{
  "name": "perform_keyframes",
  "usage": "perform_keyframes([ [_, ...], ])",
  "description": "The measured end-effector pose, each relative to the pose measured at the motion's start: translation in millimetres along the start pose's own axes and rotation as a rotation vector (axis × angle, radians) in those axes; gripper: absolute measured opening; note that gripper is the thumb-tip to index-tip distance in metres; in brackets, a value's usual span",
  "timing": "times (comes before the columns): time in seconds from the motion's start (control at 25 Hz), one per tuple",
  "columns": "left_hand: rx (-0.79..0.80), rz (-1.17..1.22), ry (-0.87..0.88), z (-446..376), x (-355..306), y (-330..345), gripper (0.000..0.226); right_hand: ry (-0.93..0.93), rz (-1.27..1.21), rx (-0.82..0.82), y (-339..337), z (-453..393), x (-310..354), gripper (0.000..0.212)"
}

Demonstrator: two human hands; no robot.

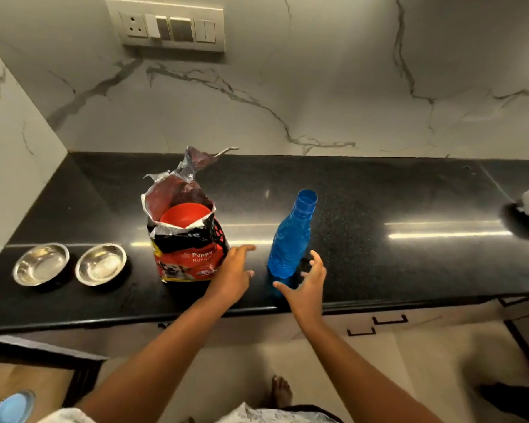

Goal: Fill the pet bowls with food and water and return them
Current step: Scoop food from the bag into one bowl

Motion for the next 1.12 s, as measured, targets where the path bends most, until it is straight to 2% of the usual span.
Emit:
perform_keyframes([
  [0.12, -0.039, 0.05, 0.038, 24.8, 1.4, -7.3, 0.056, -0.023, -0.001, -0.027, 11.7, 40.3, -8.9, 0.096],
  [0.28, -0.054, 0.164, 0.03, 72.3, 11.9, -28.2, 0.055, -0.124, -0.071, 0.046, 32.3, 73.8, 13.7, 0.055],
  [0.36, -0.077, 0.214, 0.015, 88.6, 25.9, -53.4, 0.053, -0.211, -0.132, 0.053, 40.6, 85.4, 41.2, 0.047],
  [0.48, -0.105, 0.225, -0.004, 103.0, 45.4, -105.1, 0.038, -0.336, -0.191, 0.012, 42.7, 102.2, 91.0, 0.036],
  [0.6, -0.224, 0.27, -0.039, 100.8, 57.4, -153.0, 0.026, -0.438, -0.256, -0.049, 31.9, 105.6, 147.1, 0.017],
  [0.72, -0.367, 0.285, -0.079, 90.4, 48.3, -184.0, 0.03, -0.536, -0.251, -0.054, 13.9, 93.8, 205.0, 0.004],
  [0.84, -0.433, 0.326, -0.012, 76.4, 29.1, -198.3, 0.038, -0.626, -0.091, 0.039, 14.7, 69.9, 253.1, 0.004],
  [0.92, -0.43, 0.322, -0.008, 65.8, 11.8, -202.4, 0.054, -0.652, 0.064, 0.152, 27.6, 50.8, 276.2, 0.009],
  [1.04, -0.465, 0.144, -0.065, 49.0, -8.9, -207.9, 0.067, -0.599, 0.427, 0.417, 59.6, 26.7, 298.6, 0.024],
  [1.12, -0.476, 0.029, -0.096, 39.2, -17.1, -210.0, 0.06, -0.629, 0.744, 0.512, 82.8, 11.2, 305.8, 0.031],
])
Point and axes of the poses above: each hand's wrist, its own z-axis away from the middle knuckle, its own y-axis out of the palm, x = y × z, the point moved 1 cm from there along -z, towards the middle knuckle, and after that the axes turned 10 degrees about y, right-handed, at the moved point
